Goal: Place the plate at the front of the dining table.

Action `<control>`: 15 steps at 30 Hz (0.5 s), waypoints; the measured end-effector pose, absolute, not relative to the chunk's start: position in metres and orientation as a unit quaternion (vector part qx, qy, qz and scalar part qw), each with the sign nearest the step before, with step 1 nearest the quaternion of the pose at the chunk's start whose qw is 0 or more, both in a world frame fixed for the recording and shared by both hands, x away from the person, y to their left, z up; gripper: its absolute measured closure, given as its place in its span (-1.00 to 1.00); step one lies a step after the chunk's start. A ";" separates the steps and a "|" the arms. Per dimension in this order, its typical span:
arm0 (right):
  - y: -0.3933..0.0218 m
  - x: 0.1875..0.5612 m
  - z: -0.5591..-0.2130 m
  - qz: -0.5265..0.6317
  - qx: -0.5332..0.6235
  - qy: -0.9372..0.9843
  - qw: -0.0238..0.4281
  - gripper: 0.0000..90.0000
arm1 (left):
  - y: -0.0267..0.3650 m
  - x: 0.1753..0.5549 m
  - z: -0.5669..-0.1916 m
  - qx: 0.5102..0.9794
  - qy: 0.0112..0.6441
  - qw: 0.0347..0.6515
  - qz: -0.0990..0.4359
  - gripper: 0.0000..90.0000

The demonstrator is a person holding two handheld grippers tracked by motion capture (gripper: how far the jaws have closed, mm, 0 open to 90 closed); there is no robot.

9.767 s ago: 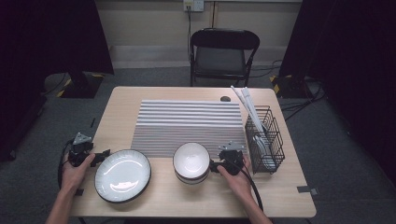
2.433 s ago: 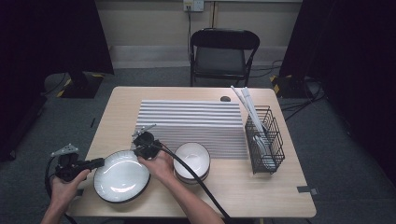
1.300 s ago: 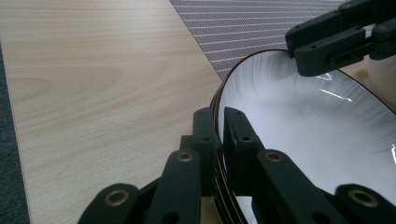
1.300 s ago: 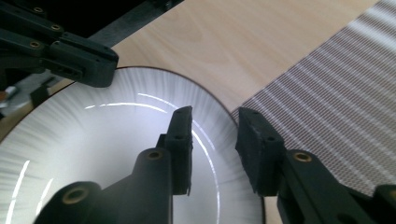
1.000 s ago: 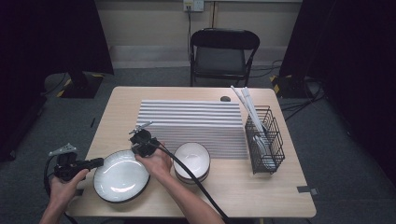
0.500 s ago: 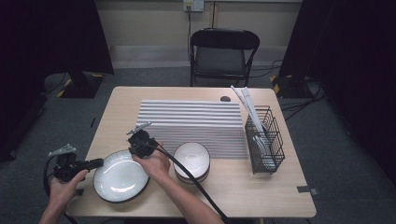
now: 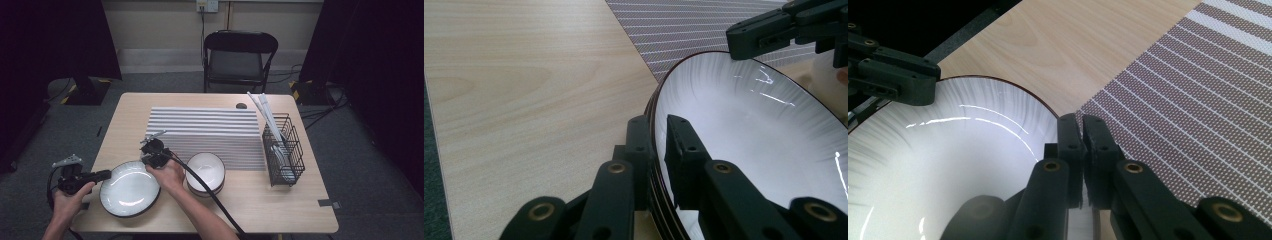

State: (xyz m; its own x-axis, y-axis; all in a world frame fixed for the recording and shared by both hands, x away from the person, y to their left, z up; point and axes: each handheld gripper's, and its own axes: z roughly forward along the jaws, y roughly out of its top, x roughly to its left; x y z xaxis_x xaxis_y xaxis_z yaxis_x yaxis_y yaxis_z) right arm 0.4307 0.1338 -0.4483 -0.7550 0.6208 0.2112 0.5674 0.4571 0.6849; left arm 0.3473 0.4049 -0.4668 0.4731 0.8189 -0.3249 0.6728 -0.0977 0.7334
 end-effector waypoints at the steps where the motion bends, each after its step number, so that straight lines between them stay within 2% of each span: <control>1: 0.132 0.431 -0.449 0.391 0.351 0.850 0.028 0.95 | 0.405 0.347 -0.467 0.735 0.508 0.441 0.083 0.80; 6: 0.129 0.429 -0.453 0.397 0.366 0.841 0.021 0.96 | 0.405 0.347 -0.467 0.734 0.508 0.443 0.083 0.82; 8: 0.130 0.427 -0.452 0.394 0.353 0.848 0.035 0.96 | 0.406 0.347 -0.467 0.733 0.508 0.444 0.081 0.80; 15: 0.131 0.424 -0.453 0.399 0.352 0.846 0.020 0.96 | 0.406 0.347 -0.468 0.737 0.505 0.441 0.083 0.82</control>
